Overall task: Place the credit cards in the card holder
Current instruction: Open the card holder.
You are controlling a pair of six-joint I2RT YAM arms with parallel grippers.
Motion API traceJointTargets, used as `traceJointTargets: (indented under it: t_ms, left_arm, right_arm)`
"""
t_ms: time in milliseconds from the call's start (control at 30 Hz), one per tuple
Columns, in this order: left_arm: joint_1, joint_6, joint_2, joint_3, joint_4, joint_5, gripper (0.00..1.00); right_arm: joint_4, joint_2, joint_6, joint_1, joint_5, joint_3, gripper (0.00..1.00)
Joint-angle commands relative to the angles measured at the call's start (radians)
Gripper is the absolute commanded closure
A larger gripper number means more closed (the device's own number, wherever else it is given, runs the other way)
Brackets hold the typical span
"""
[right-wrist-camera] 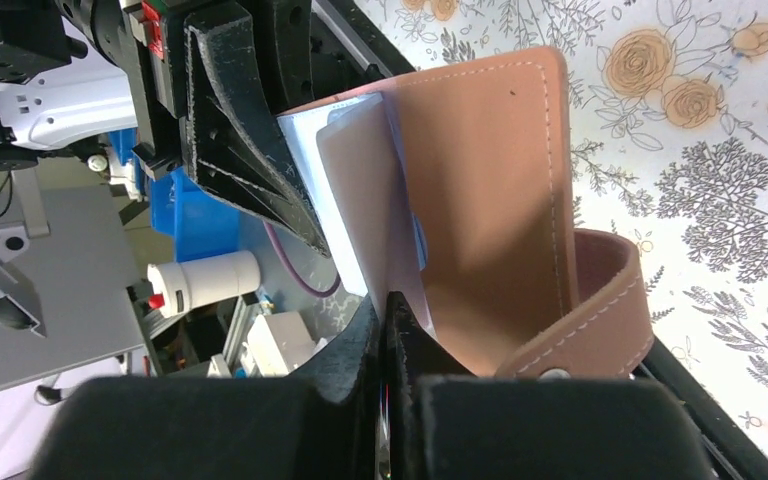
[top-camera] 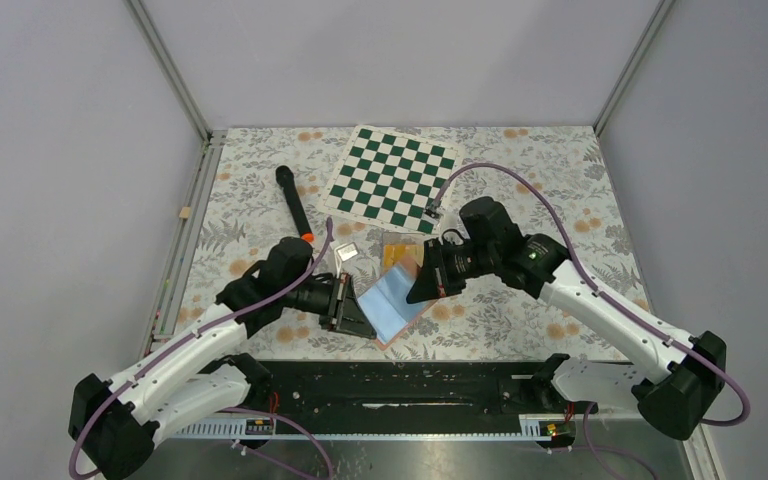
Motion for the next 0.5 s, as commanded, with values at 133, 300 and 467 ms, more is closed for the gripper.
traceJointTargets:
  t_ms: [133,300,467]
  left_arm:
    - [-0.002,0.040,-0.008,0.098,-0.042,-0.017,1.00]
    - [-0.002,0.089,-0.003,0.169,-0.161,-0.019,1.00]
    - [-0.002,0.107,0.011,0.202,-0.193,-0.002,1.00]
  right_arm:
    - [0.067,-0.023,0.080,-0.065,-0.053,-0.082,1.00]
    - [0.045,-0.037,0.081,-0.130,-0.042,-0.137,0.79]
    - [0.023,-0.046,0.037,-0.136,-0.060,-0.131,0.37]
